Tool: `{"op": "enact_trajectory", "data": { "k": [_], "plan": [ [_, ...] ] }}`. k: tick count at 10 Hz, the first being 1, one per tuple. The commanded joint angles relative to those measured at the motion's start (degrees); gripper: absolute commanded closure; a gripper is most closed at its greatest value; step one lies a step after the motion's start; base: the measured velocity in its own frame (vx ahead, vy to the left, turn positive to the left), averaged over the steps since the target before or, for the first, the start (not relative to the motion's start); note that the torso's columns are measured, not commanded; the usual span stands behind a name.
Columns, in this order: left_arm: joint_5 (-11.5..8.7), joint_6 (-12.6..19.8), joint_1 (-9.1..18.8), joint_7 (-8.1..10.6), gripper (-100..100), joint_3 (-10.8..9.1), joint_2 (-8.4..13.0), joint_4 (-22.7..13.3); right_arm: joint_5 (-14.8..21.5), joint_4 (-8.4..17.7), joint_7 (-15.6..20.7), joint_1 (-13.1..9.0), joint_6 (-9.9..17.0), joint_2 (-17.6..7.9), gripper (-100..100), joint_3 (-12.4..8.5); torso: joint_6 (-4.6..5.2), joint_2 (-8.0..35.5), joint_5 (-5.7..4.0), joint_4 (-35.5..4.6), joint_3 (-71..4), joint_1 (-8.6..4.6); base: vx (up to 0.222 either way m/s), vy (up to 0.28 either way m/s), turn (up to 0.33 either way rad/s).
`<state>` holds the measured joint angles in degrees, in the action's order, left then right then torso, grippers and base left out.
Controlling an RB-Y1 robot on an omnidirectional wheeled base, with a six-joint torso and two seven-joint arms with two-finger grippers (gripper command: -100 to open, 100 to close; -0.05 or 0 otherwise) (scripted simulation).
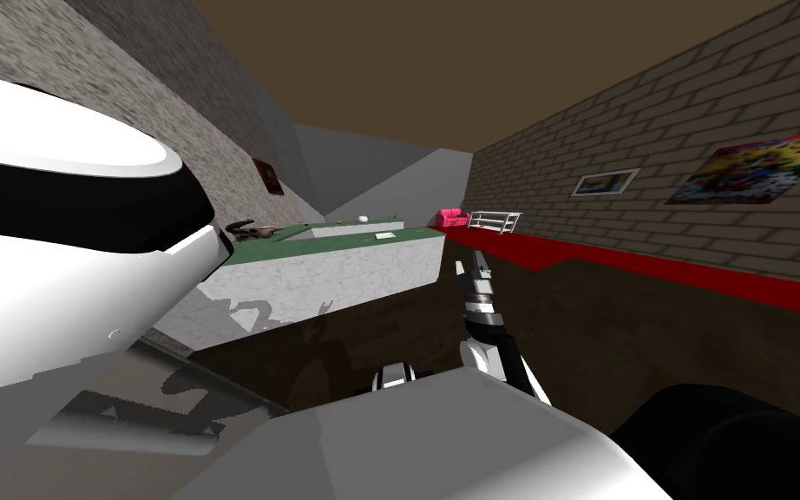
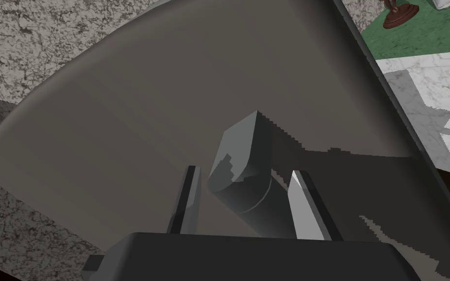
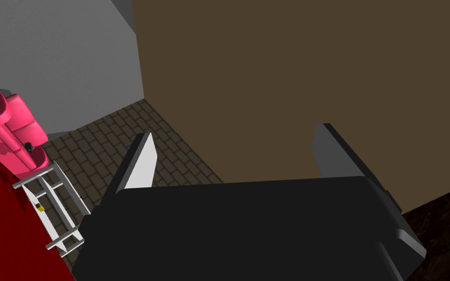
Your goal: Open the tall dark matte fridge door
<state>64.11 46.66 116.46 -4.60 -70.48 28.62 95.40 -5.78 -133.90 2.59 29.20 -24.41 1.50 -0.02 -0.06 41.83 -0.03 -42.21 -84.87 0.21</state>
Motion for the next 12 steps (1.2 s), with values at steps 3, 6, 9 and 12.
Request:
{"op": "enact_trajectory", "data": {
  "k": [3, 6, 9, 12],
  "plan": [
    [-2.2, 2.0, 1.6, -2.22, 100, -1.90, -2.1, -0.1, 0.0, 0.0, 0.0, 0.0, 0.0, 0.0, 0, 0.0, 0.14, 0.4, 0.24, 0.0, 0.4, -0.17, -0.258, -0.052, -0.050],
    [-3.7, 3.3, 2.6, -3.69, 100, -3.16, -3.5, -0.1, 0.0, 0.0, 0.0, 0.0, 0.0, 0.0, 0, 0.0, 0.02, 0.4, 0.18, -0.1, 0.3, 0.09, -0.255, -0.050, -0.042],
    [-5.2, 4.6, 3.7, -5.17, 100, -4.43, -4.9, -0.2, 0.0, 0.0, 0.0, 0.0, 0.0, 0.0, 0, 0.0, 0.00, 0.5, 0.24, 0.0, 0.4, -0.04, -0.258, -0.072, -0.043],
    [-3.6, 6.0, 6.5, -5.94, -100, -3.56, -5.2, -0.5, 0.0, 0.0, 0.0, 0.0, 0.0, 0.0, 0, 0.0, 0.10, 0.3, 0.18, 0.0, 0.2, -0.02, -0.196, -0.046, -0.016]
  ]
}}
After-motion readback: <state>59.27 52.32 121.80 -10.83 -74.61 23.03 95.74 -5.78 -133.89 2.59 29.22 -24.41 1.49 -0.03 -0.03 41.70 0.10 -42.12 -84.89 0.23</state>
